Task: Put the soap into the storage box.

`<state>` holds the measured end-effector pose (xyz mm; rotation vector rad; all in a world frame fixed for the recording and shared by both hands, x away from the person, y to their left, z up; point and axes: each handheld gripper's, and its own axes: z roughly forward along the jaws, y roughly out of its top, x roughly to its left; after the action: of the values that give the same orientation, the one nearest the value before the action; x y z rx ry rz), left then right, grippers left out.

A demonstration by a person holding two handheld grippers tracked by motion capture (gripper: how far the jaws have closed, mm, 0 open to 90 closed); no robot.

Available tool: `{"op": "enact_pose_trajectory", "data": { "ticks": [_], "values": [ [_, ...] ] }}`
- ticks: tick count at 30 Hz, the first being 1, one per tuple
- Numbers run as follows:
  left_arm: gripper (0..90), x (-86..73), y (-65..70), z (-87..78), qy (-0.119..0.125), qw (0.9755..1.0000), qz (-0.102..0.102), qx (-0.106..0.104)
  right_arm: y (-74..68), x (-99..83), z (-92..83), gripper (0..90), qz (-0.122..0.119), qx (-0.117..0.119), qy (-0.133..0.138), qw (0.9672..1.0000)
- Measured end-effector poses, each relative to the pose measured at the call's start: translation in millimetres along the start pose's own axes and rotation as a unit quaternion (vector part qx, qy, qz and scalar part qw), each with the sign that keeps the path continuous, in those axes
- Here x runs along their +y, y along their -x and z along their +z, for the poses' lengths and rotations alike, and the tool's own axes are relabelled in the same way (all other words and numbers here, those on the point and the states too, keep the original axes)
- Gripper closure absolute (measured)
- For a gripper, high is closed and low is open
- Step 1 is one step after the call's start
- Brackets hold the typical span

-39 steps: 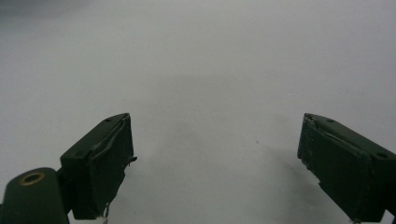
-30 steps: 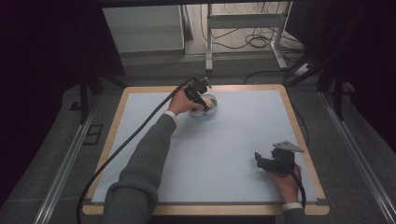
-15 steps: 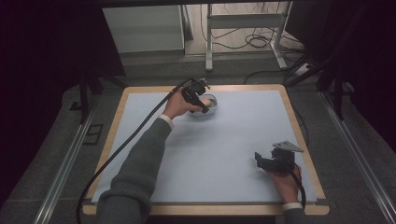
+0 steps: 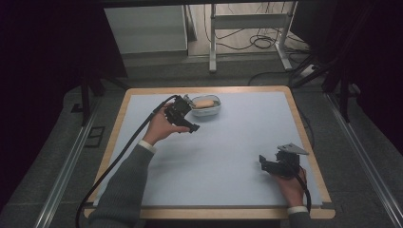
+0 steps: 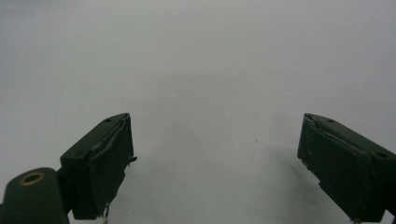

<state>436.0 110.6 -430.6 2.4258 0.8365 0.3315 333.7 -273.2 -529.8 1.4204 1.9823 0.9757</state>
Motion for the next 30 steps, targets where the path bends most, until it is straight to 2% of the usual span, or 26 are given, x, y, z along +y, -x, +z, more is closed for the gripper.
{"op": "enact_pose_trajectory", "data": {
  "ticks": [5,11,14,17,20,25,28,30],
  "values": [
    [19.8,-32.0,9.6,-8.5,0.019,0.9997,-0.013,0.004,-0.1,0.1,0.1,10.7,-0.002,-0.001,-0.001,1.0],
    [19.4,-69.2,15.6,-9.0,0.038,0.9985,-0.041,-0.001,-0.2,0.0,0.1,10.7,-0.003,-0.001,0.0,1.0],
    [18.9,-93.4,18.8,-10.2,0.047,0.9971,-0.059,-0.002,-0.2,0.0,0.2,10.7,-0.004,0.0,0.0,1.0],
    [18.7,-106.9,21.3,-11.3,0.051,0.9963,-0.069,0.004,-0.5,0.0,0.0,10.7,-0.004,0.0,0.0,1.0],
    [18.6,-126.2,26.4,-12.3,0.059,0.9947,-0.084,0.001,-0.8,-0.1,-0.1,10.7,-0.004,-0.001,0.001,1.0],
    [18.7,-144.3,30.7,-12.0,0.071,0.9922,-0.102,-0.007,-0.6,-0.2,-0.3,10.7,-0.004,-0.001,0.002,1.0],
    [18.7,-146.7,29.9,-11.5,0.064,0.9928,-0.101,-0.001,-0.4,-0.2,-0.4,10.7,-0.003,0.0,0.003,1.0],
    [18.7,-147.9,30.0,-12.2,0.07,0.9921,-0.104,-0.005,-0.3,-0.3,-0.4,10.7,-0.002,0.001,0.004,1.0]
  ]
}}
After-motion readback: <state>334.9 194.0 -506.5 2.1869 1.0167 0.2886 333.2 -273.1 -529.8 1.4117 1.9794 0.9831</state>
